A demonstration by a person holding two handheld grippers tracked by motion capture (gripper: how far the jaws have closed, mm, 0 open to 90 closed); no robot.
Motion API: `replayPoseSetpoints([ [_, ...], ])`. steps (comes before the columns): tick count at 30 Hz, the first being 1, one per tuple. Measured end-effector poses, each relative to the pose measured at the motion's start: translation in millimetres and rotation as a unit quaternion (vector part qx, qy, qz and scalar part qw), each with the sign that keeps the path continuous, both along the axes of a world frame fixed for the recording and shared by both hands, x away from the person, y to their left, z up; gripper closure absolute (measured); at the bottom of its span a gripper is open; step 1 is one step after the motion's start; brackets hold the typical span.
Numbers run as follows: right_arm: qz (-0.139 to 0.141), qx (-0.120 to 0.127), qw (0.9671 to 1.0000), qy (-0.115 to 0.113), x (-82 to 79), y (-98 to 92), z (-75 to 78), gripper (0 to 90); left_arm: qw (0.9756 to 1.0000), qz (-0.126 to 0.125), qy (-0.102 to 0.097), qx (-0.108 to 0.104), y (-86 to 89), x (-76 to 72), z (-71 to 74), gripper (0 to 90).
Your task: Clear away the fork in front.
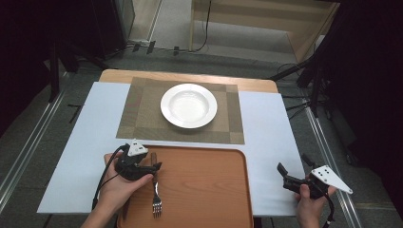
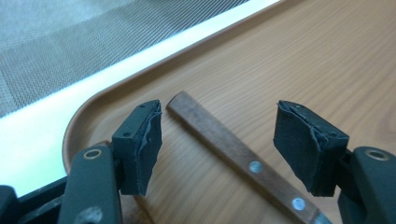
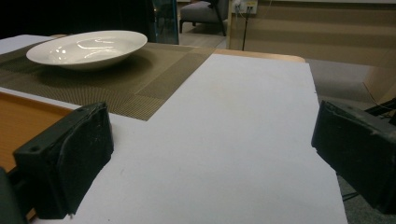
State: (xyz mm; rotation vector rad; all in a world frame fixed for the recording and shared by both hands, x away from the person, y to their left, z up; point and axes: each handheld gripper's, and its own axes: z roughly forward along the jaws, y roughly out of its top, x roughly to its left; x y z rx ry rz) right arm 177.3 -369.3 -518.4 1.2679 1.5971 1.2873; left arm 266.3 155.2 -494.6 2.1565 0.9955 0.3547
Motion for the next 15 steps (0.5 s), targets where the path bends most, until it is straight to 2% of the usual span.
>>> replayPoseSetpoints([
  [3, 0.0, 0.001, 1.0, 0.001, -0.2, 0.0, 0.0, 0.0, 0.9997, -0.015, 0.005, -0.019, 3.0, -1.1, 2.6, 41.9],
  [6, 0.0, 0.001, 1.0, 0.0, 0.0, -0.1, -0.1, 0.0, 0.9988, -0.042, 0.007, -0.023, 3.9, -6.0, 4.7, 65.5],
  [7, 0.0, 0.0, 1.0, 0.0, 0.1, -0.1, -0.2, 0.0, 0.9982, -0.053, 0.01, -0.026, 3.6, -7.6, 4.8, 76.3],
  [8, 0.001, 0.0, 1.0, -0.001, 0.1, -0.1, -0.2, 0.0, 0.9967, -0.073, 0.016, -0.032, 2.6, -10.6, 5.1, 83.3],
  [9, 0.001, 0.0, 1.0, 0.0, 0.3, -0.1, -0.3, 0.0, 0.9958, -0.084, 0.02, -0.032, 1.4, -12.5, 5.5, 88.7],
  [12, 0.0, 0.0, 1.0, 0.0, 0.3, -0.1, -0.5, 0.0, 0.9922, -0.113, 0.044, -0.028, -5.6, -20.2, 5.4, 89.0],
  [15, 0.001, -0.001, 1.0, 0.0, 0.1, 0.0, -0.5, 0.0, 0.9912, -0.122, 0.051, -0.007, -11.8, -27.6, 0.9, 89.1],
])
